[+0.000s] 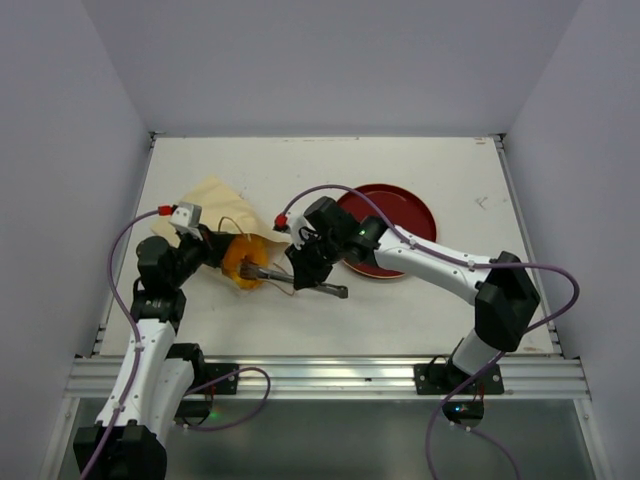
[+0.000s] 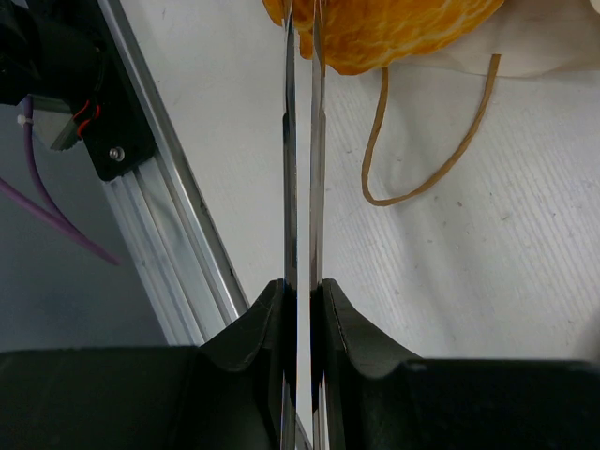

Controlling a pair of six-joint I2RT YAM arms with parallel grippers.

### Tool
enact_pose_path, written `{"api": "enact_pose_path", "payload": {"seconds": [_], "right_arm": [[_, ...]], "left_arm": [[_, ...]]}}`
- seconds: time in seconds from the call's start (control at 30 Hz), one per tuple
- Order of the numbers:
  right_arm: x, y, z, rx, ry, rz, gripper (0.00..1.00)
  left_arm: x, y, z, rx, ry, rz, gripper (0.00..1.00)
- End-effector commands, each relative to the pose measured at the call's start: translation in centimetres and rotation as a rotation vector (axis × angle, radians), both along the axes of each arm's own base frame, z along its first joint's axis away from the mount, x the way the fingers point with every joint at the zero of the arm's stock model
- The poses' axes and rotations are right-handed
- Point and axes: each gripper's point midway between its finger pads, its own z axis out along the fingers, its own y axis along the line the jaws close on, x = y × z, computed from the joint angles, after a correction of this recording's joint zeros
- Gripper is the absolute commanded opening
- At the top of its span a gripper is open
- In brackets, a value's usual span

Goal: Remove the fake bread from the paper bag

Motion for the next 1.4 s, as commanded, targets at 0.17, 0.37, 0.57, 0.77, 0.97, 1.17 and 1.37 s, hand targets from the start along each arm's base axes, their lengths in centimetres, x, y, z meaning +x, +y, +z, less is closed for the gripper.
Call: {"api": "enact_pose_path", "payload": {"seconds": [0.17,0.37,0.57,0.77,0.97,1.17,1.37], "right_arm": [[-0.3,-0.5,4.5,0.099,-0.067,0.069,0.00],[-0.4,-1.6,4.8,0.092,-0.084,0.092,0.00],[-1.8,-2.7,4.9,0.073,-0.072,0.142,0.00],[-3.5,-4.5,4.4,0.038,-0.056,0.196,0.00],[-4.6,-6.5,5.1,0.029,-0.096,0.218,0.00],[-5.6,-9.2,6.9,0.041,-0.188,0.219,0.00],[-5.1,-12.3,7.9,0.019,-0.284,0.154,0.00]], "left_arm": [[0.4,0.3,1.2,0.003,0.001,0.022,0.00],[0.4,0.4,1.4,0.019,-0.003,0.027,0.00],[0.9,0.6,2.0,0.027,-0.008,0.035,0.00],[1.3,0.8,2.7,0.029,-0.017,0.047,0.00],[1.7,1.1,3.2,0.034,-0.021,0.062,0.00],[2.2,1.4,3.1,0.051,-0.015,0.075,0.00],[2.4,1.6,3.3,0.067,-0.018,0.080,0.00]]}}
